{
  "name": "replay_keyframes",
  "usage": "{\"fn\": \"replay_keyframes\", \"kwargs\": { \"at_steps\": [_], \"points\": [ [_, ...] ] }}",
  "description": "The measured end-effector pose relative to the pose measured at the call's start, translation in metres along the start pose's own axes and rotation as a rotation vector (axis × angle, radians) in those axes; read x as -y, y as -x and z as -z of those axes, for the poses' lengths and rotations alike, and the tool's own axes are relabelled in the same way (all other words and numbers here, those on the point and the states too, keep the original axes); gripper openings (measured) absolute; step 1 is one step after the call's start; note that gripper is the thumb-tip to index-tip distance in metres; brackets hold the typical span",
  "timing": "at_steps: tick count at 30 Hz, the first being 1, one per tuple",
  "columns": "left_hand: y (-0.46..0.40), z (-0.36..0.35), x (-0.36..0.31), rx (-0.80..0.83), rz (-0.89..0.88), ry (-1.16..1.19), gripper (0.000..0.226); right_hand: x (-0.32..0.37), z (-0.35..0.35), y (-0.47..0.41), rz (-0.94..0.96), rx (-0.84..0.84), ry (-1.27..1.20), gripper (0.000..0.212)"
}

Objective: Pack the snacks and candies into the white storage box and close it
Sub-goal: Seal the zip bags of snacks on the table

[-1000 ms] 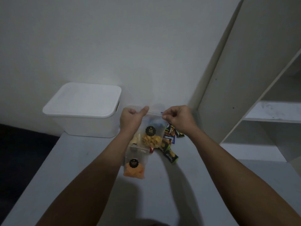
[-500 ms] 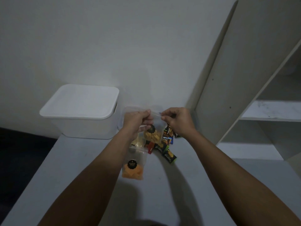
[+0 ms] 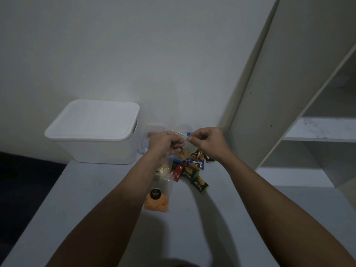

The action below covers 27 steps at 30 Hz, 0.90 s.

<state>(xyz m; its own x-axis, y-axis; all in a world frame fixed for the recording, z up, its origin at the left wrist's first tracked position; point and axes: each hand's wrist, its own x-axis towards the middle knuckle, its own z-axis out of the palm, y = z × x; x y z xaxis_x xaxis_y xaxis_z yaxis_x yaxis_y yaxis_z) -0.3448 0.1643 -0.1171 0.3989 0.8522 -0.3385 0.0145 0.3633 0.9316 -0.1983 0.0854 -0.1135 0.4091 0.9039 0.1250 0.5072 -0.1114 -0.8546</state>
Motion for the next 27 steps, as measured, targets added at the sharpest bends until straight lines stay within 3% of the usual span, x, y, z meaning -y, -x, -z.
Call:
{"fn": "replay_keyframes", "kwargs": {
  "at_steps": [6,15,20,24,27],
  "points": [
    [-0.001,0.002,0.002,0.022,-0.029,-0.103,0.010,-0.003,-0.002,-0.004,-0.078,0.039,0.032,0.015],
    [0.010,0.003,0.002,-0.048,-0.014,-0.095,0.013,-0.001,-0.011,0.003,-0.025,0.106,0.102,0.021],
    [0.005,0.021,0.015,-0.205,-0.096,-0.173,0.011,0.000,-0.012,0.009,-0.026,0.195,0.099,0.018],
    [0.009,0.048,0.031,-0.007,-0.111,-0.270,0.029,0.001,-0.013,0.012,-0.083,0.296,-0.010,0.021],
    [0.015,0.071,0.048,0.144,-0.051,-0.317,0.017,0.003,-0.020,0.014,-0.133,0.368,-0.059,0.024]
  ]
}}
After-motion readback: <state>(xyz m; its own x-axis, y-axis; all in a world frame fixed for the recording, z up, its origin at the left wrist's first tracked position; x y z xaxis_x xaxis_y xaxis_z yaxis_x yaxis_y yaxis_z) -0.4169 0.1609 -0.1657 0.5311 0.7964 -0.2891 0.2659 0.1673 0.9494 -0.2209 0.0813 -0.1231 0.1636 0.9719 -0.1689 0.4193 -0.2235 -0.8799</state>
